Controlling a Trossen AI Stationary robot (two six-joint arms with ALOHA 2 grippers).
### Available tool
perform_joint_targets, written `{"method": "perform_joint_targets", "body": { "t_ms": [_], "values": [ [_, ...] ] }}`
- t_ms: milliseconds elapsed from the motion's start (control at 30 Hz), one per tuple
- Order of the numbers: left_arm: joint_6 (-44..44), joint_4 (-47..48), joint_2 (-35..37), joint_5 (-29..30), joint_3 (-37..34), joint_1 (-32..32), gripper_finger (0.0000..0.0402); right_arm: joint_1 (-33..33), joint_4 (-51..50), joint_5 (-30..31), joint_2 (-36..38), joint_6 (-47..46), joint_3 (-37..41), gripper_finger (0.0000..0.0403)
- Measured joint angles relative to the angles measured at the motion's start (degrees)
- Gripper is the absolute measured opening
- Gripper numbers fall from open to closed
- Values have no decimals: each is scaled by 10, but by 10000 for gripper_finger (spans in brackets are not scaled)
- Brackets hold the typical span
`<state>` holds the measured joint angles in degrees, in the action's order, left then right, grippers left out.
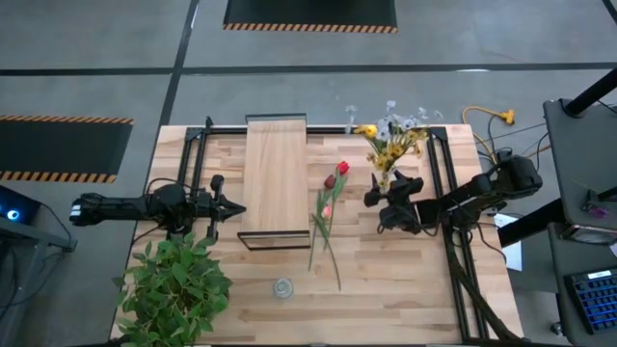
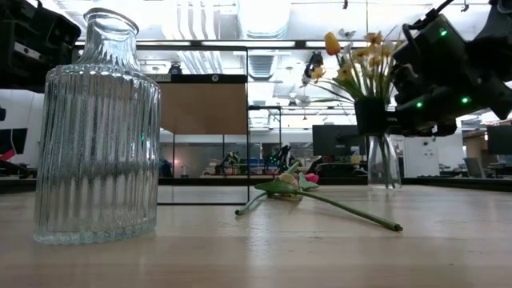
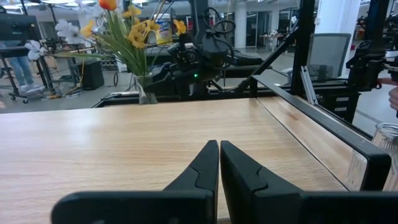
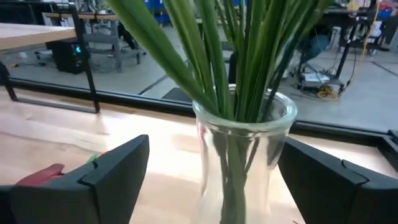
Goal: Pick and place flowers into a vace then onto a shelf
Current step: Move the top transparent vase to the top right of the table, then put the pink flower into the bottom transparent vase
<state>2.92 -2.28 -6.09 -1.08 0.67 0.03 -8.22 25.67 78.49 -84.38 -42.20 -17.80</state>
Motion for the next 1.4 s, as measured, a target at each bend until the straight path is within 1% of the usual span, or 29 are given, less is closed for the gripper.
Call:
{"method": "perform_joint_targets", "body": {
  "t_ms": [167, 467, 567, 733, 833, 1000, 1233, 1400],
  "values": [
    [0, 1, 0, 0, 0, 0, 0, -11, 0, 21, 0, 19, 0, 329],
    [0, 4, 0, 0, 0, 0, 0, -28, -3, 25, 14, 23, 0, 329],
    [0, 4, 0, 0, 0, 0, 0, -36, -30, 30, 26, 26, 0, 329],
    [0, 4, 0, 0, 0, 0, 0, -56, -98, 27, 51, -23, 1, 329],
    [0, 4, 0, 0, 0, 0, 0, -72, -148, 27, 65, -70, 1, 329],
    [0, 4, 0, 0, 0, 0, 0, -103, -209, 26, 87, -109, 2, 329],
    [0, 4, 0, 0, 0, 0, 0, -141, -224, 17, 111, -117, 3, 329],
    [0, 4, 0, 0, 0, 0, 0, -172, -224, 25, 130, -123, 2, 329]
  ]
}}
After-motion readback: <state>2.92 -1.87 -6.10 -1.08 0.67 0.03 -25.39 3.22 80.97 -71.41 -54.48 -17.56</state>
